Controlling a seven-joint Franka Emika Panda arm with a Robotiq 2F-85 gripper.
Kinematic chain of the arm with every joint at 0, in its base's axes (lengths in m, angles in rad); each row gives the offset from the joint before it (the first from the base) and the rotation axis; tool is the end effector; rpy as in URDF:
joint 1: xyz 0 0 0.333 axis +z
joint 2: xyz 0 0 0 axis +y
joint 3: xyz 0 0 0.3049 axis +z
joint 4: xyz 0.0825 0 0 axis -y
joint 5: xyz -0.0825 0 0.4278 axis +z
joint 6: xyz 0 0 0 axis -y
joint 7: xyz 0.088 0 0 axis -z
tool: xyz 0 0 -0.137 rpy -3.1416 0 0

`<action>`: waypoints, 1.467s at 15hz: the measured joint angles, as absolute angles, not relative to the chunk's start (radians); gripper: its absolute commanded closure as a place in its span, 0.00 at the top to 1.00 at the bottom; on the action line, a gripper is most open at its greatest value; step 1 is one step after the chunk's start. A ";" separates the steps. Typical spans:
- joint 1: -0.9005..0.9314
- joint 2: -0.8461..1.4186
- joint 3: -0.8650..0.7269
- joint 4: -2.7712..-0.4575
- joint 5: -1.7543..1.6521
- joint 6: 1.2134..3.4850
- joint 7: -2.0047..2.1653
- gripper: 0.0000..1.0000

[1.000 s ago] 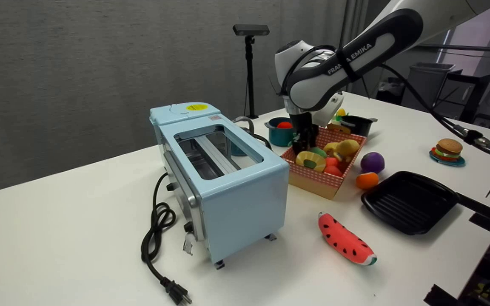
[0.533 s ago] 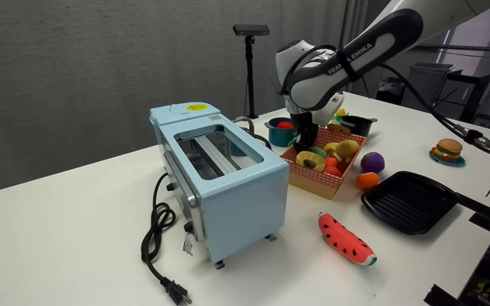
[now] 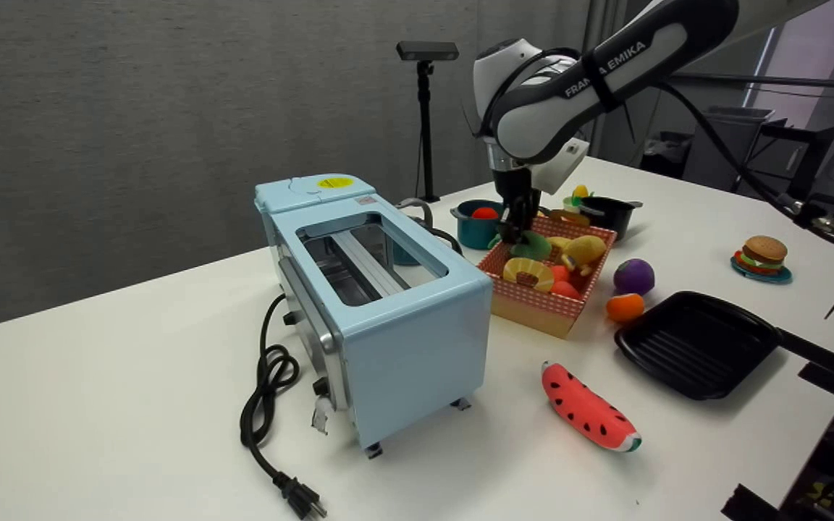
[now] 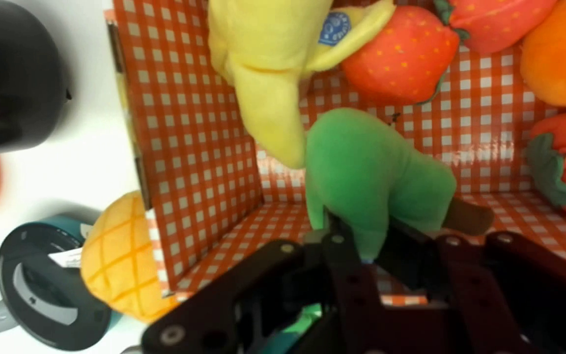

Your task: Remove the green object from the box and put it on the table

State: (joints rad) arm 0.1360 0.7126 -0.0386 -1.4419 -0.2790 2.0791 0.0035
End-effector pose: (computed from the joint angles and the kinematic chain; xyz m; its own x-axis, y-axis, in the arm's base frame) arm 0.7417 0.0549 0.2029 0.9680 0.2329 -0.0931 0.2493 -0.9344 0.2544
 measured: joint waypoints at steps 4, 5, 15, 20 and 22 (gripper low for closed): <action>0.128 0.642 -0.039 -1.459 -0.274 2.079 0.006 0.04; 0.125 0.624 -0.039 -1.469 -0.272 2.079 0.007 0.04; 0.034 0.436 -0.042 -1.632 -0.193 2.081 0.012 0.04; -0.028 0.365 -0.053 -1.704 -0.152 2.083 0.012 0.04; -0.045 0.343 -0.058 -1.731 -0.141 2.089 0.012 0.04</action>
State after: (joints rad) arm -0.0448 0.3432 -0.0578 -1.7310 -0.1412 2.0891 0.0117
